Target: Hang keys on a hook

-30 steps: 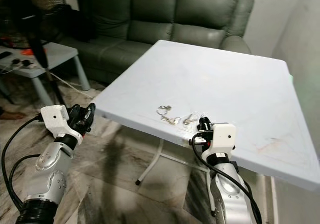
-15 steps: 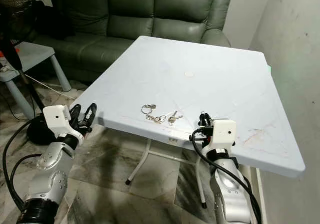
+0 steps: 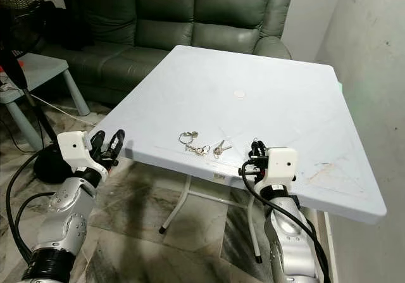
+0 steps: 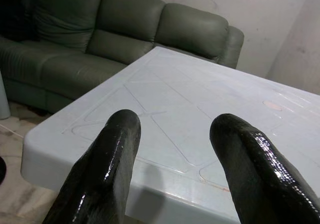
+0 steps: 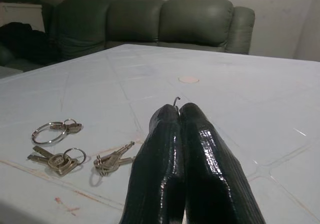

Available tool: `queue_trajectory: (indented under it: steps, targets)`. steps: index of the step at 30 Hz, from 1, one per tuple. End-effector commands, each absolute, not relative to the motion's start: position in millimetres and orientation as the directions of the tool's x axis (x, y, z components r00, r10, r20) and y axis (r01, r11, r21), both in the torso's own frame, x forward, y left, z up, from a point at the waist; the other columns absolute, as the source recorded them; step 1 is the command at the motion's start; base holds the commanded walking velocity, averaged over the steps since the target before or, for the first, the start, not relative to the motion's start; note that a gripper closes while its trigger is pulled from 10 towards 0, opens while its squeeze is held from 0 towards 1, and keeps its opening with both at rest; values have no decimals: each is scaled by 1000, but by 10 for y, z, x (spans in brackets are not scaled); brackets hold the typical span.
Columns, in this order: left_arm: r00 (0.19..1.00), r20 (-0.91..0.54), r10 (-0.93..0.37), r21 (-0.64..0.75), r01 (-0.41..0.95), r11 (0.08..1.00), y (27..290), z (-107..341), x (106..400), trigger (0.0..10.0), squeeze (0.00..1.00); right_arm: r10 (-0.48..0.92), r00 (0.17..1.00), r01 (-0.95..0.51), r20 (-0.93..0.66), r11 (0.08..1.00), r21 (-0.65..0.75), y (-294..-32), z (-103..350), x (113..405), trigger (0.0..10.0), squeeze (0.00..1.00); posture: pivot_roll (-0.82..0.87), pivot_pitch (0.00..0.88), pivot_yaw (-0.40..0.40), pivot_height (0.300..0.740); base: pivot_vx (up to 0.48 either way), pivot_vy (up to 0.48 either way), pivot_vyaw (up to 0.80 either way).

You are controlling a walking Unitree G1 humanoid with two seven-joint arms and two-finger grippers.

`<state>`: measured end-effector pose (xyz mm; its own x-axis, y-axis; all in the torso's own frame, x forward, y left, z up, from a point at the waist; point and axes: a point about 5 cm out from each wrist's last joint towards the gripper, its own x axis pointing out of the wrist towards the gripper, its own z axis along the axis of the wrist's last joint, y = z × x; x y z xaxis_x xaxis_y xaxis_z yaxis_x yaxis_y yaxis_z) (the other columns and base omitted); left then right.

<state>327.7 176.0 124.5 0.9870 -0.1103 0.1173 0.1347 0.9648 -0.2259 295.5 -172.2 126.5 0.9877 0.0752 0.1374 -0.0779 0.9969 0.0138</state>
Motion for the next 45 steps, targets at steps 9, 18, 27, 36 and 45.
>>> queue_trajectory:
  steps: [9,18,27,36,45]
  targets:
    - [986,135,-99,-238,130,963,1795,1290,3302,10000,0,69,988,-72,141,997,14,-1718,1278,2993,10000,0,30,0,8,740,0,0,-682]
    - [987,130,-95,-240,124,963,1803,1305,3328,10000,0,57,988,-62,145,998,25,-1715,1288,3004,10000,0,32,0,13,740,0,0,-683]
    - [987,128,-94,-246,123,961,1800,1309,3340,10000,0,58,988,-63,146,998,29,-1689,1283,3008,10000,0,33,0,13,740,0,402,-682]
    - [986,140,-96,-247,128,960,1790,1323,3339,10000,0,75,987,-79,144,997,21,-1672,1274,3014,10000,0,35,0,8,740,0,0,-683]
    - [986,132,-99,-248,130,960,1761,1296,3330,10000,0,78,987,-82,142,997,17,-1675,1269,3005,10000,0,33,0,7,740,0,0,-681]
